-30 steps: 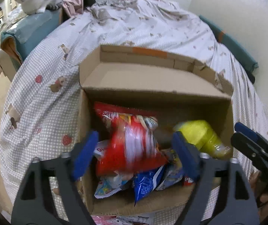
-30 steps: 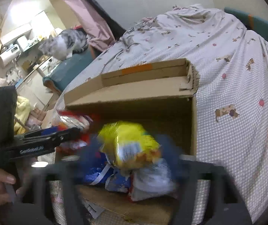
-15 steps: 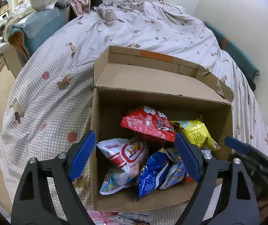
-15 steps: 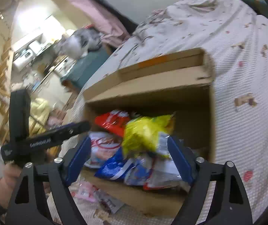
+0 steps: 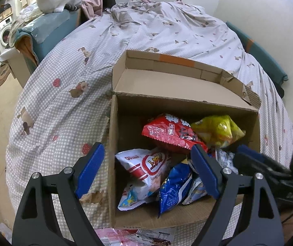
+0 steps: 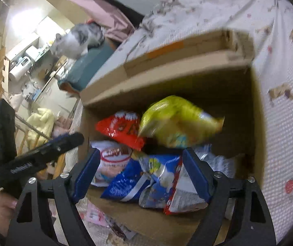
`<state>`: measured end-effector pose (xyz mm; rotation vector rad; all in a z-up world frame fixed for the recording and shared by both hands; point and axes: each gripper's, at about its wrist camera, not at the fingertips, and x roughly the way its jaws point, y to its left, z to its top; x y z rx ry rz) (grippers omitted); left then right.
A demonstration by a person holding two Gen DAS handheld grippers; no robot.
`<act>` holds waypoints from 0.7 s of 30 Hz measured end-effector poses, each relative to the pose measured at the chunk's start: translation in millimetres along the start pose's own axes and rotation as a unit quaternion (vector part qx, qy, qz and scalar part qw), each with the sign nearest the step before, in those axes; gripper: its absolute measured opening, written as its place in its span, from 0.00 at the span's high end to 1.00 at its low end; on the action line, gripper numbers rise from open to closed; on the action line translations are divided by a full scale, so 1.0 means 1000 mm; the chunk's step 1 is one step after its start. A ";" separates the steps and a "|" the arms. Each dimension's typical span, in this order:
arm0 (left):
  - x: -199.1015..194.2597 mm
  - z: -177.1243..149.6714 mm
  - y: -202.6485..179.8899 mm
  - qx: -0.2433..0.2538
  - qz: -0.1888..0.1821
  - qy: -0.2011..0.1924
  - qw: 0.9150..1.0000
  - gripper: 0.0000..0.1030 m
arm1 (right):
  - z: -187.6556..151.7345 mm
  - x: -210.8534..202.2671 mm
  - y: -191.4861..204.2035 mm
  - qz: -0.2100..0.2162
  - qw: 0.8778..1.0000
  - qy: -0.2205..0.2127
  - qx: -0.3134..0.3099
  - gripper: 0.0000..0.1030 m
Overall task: Organize snacks
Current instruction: 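Withdraw both tools from the box back to the loose snacks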
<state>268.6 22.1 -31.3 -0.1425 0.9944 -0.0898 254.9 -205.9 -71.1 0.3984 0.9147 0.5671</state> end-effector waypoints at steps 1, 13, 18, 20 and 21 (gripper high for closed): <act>-0.001 -0.001 0.000 0.000 0.000 0.000 1.000 0.18 | 0.000 -0.003 0.001 0.001 1.000 -0.001 -0.004 0.18; -0.040 -0.029 0.013 -0.014 0.010 -0.003 1.000 0.18 | -0.013 -0.054 0.004 -0.012 1.000 -0.013 0.015 0.18; -0.054 -0.052 0.019 -0.019 0.012 0.006 1.000 0.18 | -0.031 -0.075 0.004 -0.022 0.999 -0.019 0.034 0.18; -0.060 -0.060 0.021 -0.019 0.013 0.007 1.000 0.18 | -0.037 -0.081 0.004 -0.026 0.999 -0.019 0.041 0.18; -0.062 -0.063 0.022 -0.019 0.014 0.008 1.000 0.18 | -0.042 -0.085 0.004 -0.027 0.998 -0.019 0.047 0.18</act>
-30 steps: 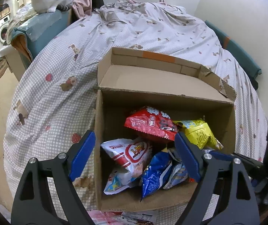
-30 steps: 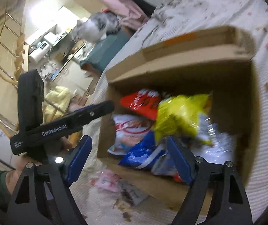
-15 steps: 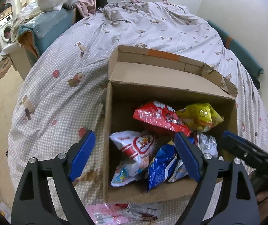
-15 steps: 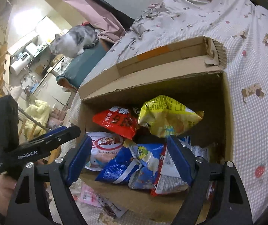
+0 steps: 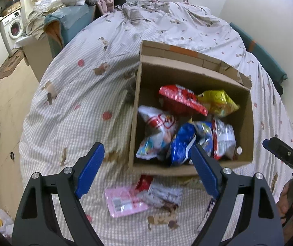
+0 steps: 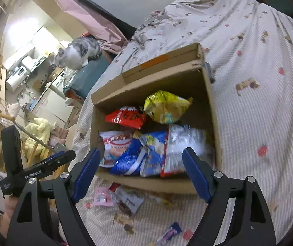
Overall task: Organize snacks
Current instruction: 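Withdraw both tools from the box back to the loose snacks, then grasp the pink packet with the left tool while the right tool moves toward the blue-white candy bar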
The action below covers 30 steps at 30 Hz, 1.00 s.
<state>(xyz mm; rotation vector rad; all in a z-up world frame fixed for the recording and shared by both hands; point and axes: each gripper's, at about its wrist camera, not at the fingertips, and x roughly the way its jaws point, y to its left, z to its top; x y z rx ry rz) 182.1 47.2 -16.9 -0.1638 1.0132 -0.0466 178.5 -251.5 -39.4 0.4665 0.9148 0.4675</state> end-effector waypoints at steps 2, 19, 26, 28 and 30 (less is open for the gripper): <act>-0.004 -0.006 0.002 -0.002 0.000 0.002 1.000 0.18 | -0.006 -0.005 -0.001 -0.003 1.000 0.001 0.006 0.18; 0.003 -0.050 0.029 -0.032 0.026 0.065 0.997 0.18 | -0.068 -0.010 -0.009 -0.056 0.995 0.057 0.052 0.18; 0.031 -0.063 0.066 -0.110 0.039 0.126 0.985 0.18 | -0.087 0.011 -0.020 -0.086 0.988 0.112 0.061 0.18; 0.042 -0.068 0.071 -0.128 0.037 0.144 0.980 0.19 | -0.089 0.015 -0.021 -0.088 0.986 0.122 0.066 0.18; 0.051 -0.072 0.070 -0.131 0.043 0.157 0.978 0.19 | -0.089 0.017 -0.021 -0.087 0.986 0.126 0.067 0.18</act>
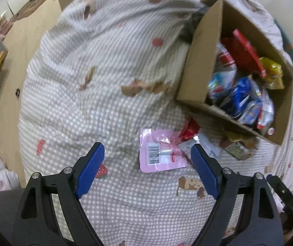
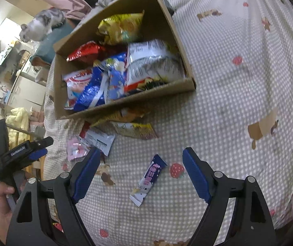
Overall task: Organize snacks
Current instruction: 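Grasp the pink packet with the left tool while the right tool moves toward the blue-white candy bar, then lift the pink packet with the left tool while the right tool grasps the blue-white candy bar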
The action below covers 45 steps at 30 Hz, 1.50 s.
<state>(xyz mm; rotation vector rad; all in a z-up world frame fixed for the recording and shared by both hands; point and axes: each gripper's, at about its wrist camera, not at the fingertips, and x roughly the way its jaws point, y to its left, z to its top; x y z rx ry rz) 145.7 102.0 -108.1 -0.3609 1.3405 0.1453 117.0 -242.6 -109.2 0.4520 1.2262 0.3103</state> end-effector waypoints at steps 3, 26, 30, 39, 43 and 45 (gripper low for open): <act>0.023 -0.002 -0.006 0.009 0.020 0.025 0.999 0.21 | 0.002 0.001 0.003 0.004 1.000 0.000 -0.002 0.18; 0.049 0.004 -0.020 -0.042 -0.087 0.053 0.994 0.73 | 0.001 -0.002 -0.006 -0.009 1.000 0.000 0.001 0.18; 0.031 0.006 -0.028 -0.030 -0.129 0.020 0.991 0.72 | -0.001 -0.005 -0.011 -0.006 1.000 -0.001 0.014 0.18; 0.046 0.010 -0.066 -0.009 -0.122 0.020 0.992 0.93 | -0.004 -0.007 -0.015 -0.016 1.000 0.000 0.008 0.18; 0.012 0.007 -0.050 0.008 -0.113 0.004 0.994 0.95 | -0.003 -0.009 -0.023 -0.010 1.000 0.002 0.022 0.18; 0.003 0.001 -0.051 0.014 -0.108 0.006 0.994 0.95 | -0.002 -0.010 -0.021 -0.006 1.000 0.002 0.022 0.18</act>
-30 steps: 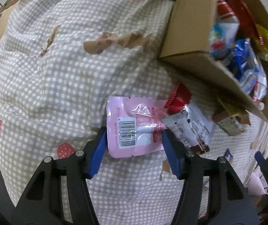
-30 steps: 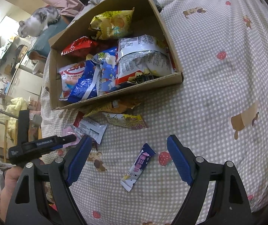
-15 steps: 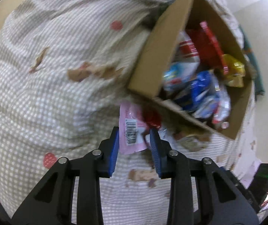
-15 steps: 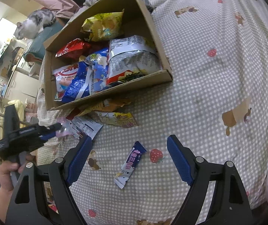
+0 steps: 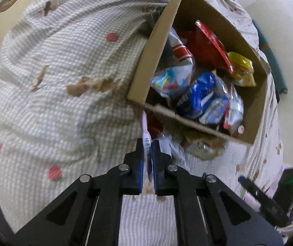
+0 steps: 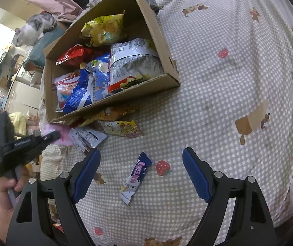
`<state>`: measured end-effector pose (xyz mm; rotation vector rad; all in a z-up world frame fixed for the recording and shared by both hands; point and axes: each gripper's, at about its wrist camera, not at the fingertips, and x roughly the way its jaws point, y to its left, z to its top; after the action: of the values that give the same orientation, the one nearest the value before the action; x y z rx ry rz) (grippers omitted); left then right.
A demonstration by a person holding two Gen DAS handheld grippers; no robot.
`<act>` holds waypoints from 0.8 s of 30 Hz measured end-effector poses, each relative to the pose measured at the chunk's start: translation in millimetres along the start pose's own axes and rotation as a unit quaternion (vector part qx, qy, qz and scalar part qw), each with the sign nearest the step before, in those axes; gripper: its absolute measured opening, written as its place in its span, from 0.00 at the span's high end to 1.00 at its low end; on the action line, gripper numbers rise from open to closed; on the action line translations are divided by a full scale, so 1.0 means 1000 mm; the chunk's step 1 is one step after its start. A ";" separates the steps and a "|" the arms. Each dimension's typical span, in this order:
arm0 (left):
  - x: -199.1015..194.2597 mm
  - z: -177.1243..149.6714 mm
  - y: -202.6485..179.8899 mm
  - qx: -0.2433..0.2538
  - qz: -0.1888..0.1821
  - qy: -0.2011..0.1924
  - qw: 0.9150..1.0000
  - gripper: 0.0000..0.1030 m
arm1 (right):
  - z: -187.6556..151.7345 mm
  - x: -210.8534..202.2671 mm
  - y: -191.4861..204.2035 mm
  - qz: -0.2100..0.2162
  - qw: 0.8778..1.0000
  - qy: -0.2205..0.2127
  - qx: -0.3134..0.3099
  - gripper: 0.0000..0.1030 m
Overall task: Organize snacks
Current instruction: 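Lift the pink packet with the left tool while the right tool grasps the blue-white candy bar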
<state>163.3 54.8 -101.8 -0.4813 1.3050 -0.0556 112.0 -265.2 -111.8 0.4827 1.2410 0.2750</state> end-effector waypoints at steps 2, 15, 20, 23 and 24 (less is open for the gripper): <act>-0.012 -0.009 0.000 0.018 0.015 -0.002 1.000 0.95 | 0.000 0.001 0.004 0.005 1.000 0.003 -0.004 0.18; -0.051 -0.058 -0.005 0.115 0.075 -0.048 0.989 0.95 | -0.028 0.062 0.030 -0.002 0.995 0.103 -0.016 0.39; -0.036 -0.057 -0.003 0.099 0.067 -0.027 0.992 0.95 | -0.035 0.091 0.038 -0.063 0.987 0.133 -0.063 0.59; -0.025 -0.053 0.002 0.084 0.048 -0.009 0.995 0.95 | -0.034 0.089 0.040 -0.081 0.986 0.122 -0.077 0.82; -0.021 -0.052 0.003 0.076 0.046 -0.004 0.996 0.95 | -0.033 0.086 0.040 -0.079 0.987 0.116 -0.076 0.82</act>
<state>108.2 48.0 -93.2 -0.2914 1.3019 -0.0760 109.7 -184.5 -171.6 0.2234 1.4648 0.2946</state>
